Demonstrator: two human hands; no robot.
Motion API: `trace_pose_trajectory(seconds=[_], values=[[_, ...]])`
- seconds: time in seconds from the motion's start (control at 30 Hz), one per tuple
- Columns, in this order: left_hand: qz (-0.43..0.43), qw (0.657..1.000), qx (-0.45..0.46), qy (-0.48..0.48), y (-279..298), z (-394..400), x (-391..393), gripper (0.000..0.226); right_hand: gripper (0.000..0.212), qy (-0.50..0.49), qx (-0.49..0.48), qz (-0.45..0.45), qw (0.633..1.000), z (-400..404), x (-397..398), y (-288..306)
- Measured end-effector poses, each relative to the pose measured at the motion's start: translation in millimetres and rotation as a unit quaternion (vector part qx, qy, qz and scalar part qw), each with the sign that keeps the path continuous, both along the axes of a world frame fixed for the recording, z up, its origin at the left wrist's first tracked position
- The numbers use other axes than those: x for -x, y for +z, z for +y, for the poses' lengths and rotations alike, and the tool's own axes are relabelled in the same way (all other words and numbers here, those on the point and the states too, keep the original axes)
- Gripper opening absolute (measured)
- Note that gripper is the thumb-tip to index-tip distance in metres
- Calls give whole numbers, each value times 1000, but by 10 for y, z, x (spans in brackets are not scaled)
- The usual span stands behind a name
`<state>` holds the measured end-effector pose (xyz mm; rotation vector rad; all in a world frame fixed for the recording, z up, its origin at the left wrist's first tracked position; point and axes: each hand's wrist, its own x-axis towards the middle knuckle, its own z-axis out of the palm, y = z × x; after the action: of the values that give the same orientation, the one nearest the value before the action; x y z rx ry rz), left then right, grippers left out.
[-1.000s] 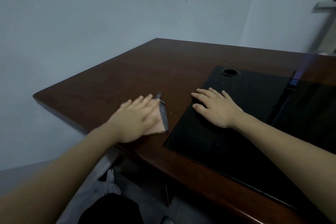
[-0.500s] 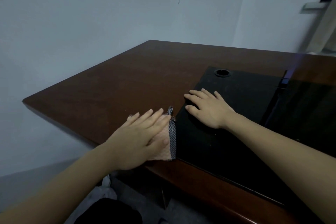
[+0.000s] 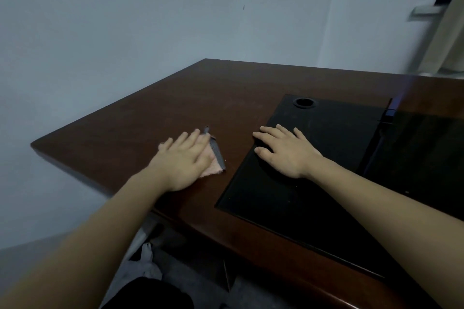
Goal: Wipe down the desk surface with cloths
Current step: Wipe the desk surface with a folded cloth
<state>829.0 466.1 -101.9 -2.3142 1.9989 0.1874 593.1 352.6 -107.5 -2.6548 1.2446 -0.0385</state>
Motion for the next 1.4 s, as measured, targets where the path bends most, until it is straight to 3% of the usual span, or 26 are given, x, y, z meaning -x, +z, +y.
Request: trace_pose_trajectory(seconds=[0.13,0.23,0.33,0.47,0.6,0.83,0.97,1.13,1.27,1.4], values=[[8,991,28,-131,-69,417,321,62,57,0,0,9,1000,1,-9,8],[26,986,28,-165,-58,632,277,65,57,0,4,8,1000,-4,-5,-6],[16,990,12,-137,-33,537,-55,69,57,1,7,8,1000,-6,-3,-13],[-26,999,-15,-13,-13,194,-744,110,57,-2,9,10,1000,0,-4,-4],[-15,998,-6,64,5,-60,-854,69,56,-7,6,7,1000,-3,-35,16],[1,996,16,-91,-38,302,-138,63,53,-3,38,37,999,-28,-302,146],[25,992,35,-115,-87,633,-184,63,53,31,13,16,999,-4,-703,176],[16,999,-1,-35,-7,494,-702,66,52,44,-11,-11,999,10,-1016,90],[-42,997,-45,54,35,75,-1323,92,53,38,-6,-11,999,29,-993,56],[-19,993,-10,113,21,-312,-1564,67,53,35,-5,-23,999,43,-986,56]])
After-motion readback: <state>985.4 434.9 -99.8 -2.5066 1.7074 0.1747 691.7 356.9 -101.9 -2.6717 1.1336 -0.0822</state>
